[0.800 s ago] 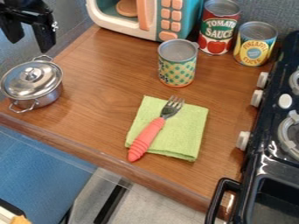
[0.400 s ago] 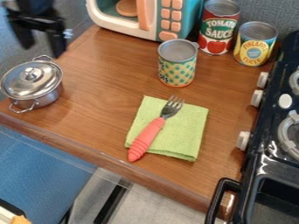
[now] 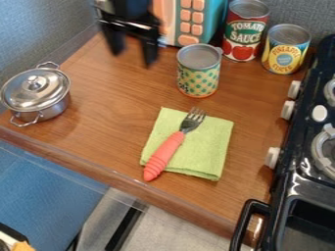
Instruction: Put the can on the right side of the silver pot
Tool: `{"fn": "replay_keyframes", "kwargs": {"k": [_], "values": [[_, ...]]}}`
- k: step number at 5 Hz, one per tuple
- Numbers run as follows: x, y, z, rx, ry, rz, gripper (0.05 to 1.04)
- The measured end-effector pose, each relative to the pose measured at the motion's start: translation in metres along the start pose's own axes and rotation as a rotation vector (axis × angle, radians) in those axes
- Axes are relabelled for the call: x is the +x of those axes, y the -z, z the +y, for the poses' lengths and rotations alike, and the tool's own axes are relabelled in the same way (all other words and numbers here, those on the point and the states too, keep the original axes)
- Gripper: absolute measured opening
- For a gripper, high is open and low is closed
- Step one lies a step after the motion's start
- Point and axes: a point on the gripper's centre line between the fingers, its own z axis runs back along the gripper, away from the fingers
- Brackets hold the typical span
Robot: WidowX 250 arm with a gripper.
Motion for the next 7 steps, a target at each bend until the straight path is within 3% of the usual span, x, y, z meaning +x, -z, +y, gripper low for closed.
{"fn": "replay_keyframes", "kwargs": {"k": [1, 2, 4, 5, 7], "values": [[0.036, 0.011, -0.044, -0.052, 0.116, -0.009, 1.001], [0.068, 0.015, -0.089, -0.069, 0.215, -0.050, 1.001], [0.095, 0.015, -0.095, -0.051, 0.199, -0.100, 1.001], [0.097, 0.037, -0.093, -0.043, 0.173, -0.059, 1.001], [0.108, 0.054, -0.084, -0.046, 0.148, -0.052, 1.001]]}}
